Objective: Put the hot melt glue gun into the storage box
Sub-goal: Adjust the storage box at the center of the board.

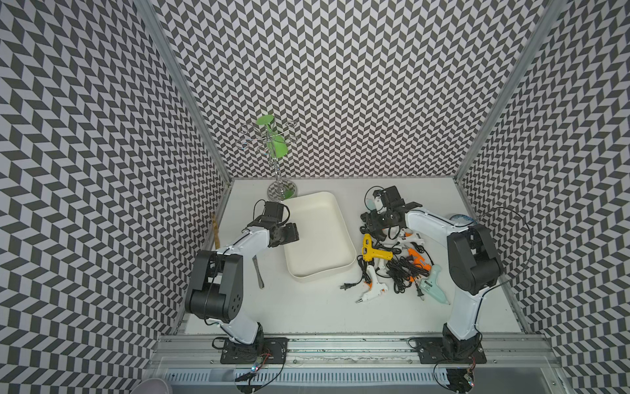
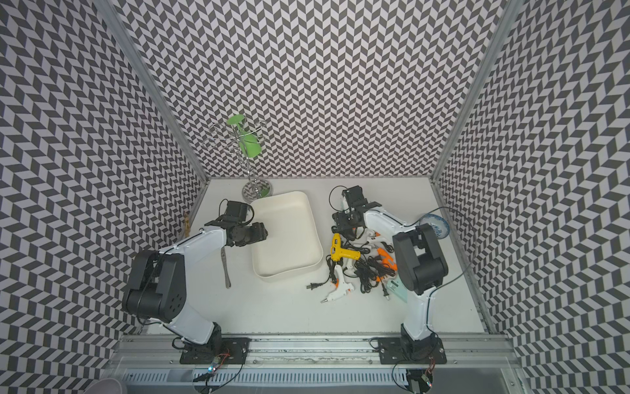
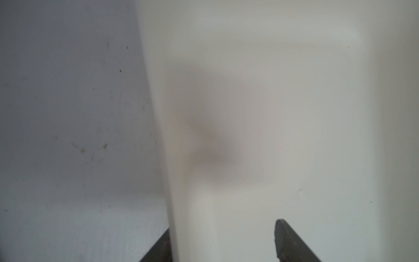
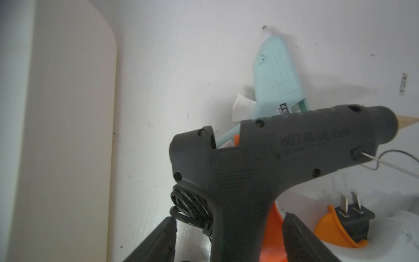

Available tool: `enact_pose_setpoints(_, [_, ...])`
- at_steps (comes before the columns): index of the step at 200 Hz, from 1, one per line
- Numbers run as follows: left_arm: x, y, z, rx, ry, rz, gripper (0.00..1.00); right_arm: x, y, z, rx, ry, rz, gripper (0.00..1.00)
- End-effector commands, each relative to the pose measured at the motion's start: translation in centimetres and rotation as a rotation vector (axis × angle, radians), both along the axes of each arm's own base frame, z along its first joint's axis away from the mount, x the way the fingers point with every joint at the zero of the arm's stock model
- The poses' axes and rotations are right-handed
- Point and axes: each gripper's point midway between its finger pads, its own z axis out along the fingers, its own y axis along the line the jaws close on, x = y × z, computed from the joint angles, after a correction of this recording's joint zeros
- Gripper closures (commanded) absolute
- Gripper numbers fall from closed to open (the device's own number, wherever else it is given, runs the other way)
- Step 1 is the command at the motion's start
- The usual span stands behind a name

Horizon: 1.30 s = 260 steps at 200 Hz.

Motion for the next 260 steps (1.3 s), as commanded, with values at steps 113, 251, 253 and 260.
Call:
enact_pose_setpoints(113, [2.2, -1.1, 0.7, 0.146, -0.059, -0.179, 0.69, -4.9, -2.9, -3.2, -0.147, 0.108, -0.097, 0.32])
enact_pose_setpoints(251, [2.2, -1.7, 2.7, 0.150, -0.126, -0.207, 0.68, -3.2, -0.5, 6.8, 0.017, -0.129, -0.042, 0.82])
enact_pose_setpoints(253, [2.2, -1.7, 2.6, 0.151, -0.126, -0.207, 0.68, -3.1, -0.5, 7.2, 0.021, -0.135, -0.041, 0.82])
enact_pose_setpoints(260, [2.1, -1.9, 2.7, 0.147, -0.128, -0.210, 0.67, -3.1, -0.3, 8.3, 0.035, -0.151, -0.034, 0.83])
